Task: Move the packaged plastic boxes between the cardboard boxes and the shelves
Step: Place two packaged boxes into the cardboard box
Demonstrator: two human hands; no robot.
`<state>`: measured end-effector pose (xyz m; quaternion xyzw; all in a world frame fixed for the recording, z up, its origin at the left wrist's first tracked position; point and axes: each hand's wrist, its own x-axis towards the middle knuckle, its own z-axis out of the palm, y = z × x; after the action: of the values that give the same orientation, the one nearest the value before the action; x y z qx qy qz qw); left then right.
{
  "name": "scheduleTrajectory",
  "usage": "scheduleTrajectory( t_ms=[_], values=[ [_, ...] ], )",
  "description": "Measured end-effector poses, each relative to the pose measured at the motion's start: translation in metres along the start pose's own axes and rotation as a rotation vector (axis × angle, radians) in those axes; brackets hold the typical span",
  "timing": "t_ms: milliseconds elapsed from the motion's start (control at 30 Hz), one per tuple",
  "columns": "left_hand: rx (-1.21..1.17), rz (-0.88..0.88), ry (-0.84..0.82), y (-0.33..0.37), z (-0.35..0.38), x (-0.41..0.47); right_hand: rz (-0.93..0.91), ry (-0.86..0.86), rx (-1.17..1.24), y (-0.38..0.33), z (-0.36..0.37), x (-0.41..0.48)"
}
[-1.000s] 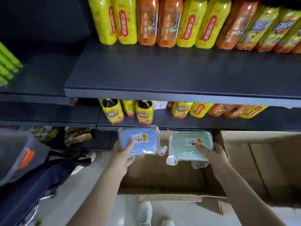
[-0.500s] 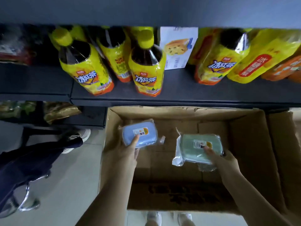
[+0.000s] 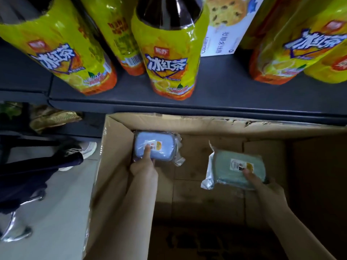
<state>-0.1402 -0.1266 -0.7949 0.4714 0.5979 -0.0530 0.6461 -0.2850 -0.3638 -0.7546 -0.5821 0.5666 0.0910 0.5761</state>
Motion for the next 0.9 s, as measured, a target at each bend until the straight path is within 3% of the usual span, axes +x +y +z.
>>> scheduleTrajectory(
  t_ms=[267,400,467,633,767,900],
  values=[
    [0.269,0.023,-0.051,0.002,-0.004,-0.001,-0.082,0.043,-0.045,-0.006,-0.022,0.011],
    [0.484,0.026,-0.115,0.0,-0.015,-0.017,-0.17,0.109,-0.187,-0.015,-0.048,0.021],
    [0.631,0.148,-0.169,-0.005,-0.024,-0.024,-0.19,0.189,-0.222,-0.019,-0.059,0.03],
    [1.321,0.68,-0.404,-0.016,-0.029,-0.044,-0.23,0.267,-0.236,-0.025,-0.06,0.057],
    [1.438,0.891,-0.564,-0.024,-0.013,-0.055,-0.308,0.332,-0.309,-0.02,-0.047,0.078],
    [1.489,0.943,-0.655,-0.031,0.0,-0.062,-0.304,0.39,-0.433,-0.017,-0.04,0.088]
  ],
)
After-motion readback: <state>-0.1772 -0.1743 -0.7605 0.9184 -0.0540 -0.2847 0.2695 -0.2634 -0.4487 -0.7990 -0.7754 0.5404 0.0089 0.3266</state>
